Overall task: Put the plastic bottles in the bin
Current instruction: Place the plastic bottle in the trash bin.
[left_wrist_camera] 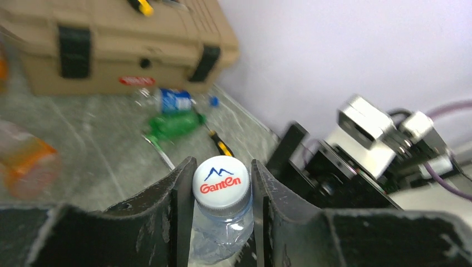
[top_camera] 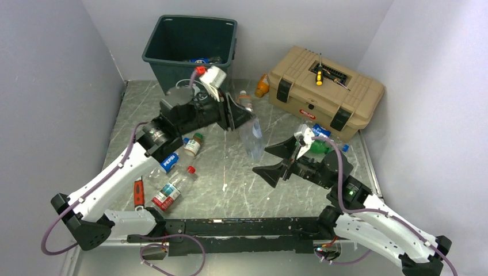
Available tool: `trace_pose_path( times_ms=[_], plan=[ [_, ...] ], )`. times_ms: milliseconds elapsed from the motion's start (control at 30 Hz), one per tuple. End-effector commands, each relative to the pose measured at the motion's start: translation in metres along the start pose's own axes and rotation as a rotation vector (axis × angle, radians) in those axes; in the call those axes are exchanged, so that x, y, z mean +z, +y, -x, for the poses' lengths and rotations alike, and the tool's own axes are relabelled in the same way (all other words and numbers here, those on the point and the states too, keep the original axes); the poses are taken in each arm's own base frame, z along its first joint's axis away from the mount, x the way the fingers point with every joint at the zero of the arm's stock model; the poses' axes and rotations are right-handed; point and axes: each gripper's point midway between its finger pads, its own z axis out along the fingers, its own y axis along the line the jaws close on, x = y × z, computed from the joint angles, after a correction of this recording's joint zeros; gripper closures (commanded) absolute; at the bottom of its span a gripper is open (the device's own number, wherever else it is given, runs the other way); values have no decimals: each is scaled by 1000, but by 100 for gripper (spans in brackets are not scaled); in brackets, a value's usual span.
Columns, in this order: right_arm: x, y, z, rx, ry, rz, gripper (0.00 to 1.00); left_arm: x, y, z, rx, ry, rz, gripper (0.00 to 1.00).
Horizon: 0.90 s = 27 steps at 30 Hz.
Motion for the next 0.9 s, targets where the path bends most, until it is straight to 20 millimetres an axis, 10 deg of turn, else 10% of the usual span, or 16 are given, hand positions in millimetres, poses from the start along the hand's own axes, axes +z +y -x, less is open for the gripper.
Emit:
trace_pose_path(
  times_ms=[0,467,633,867],
  plan=[
    [-18,11,24,6,-32,1,0,-28,10,92,146,-232,97,100],
    [-38,-11,-3,27,-23,-112,0,-113,130,322,378,-903,416,100],
    [-35,-22,-16,89,-46,-153,0,-111,185,345,463,-949,506,100],
    [-31,-44,-50,180,-1,-250,0,-59,268,320,396,-777,554,100]
  ],
)
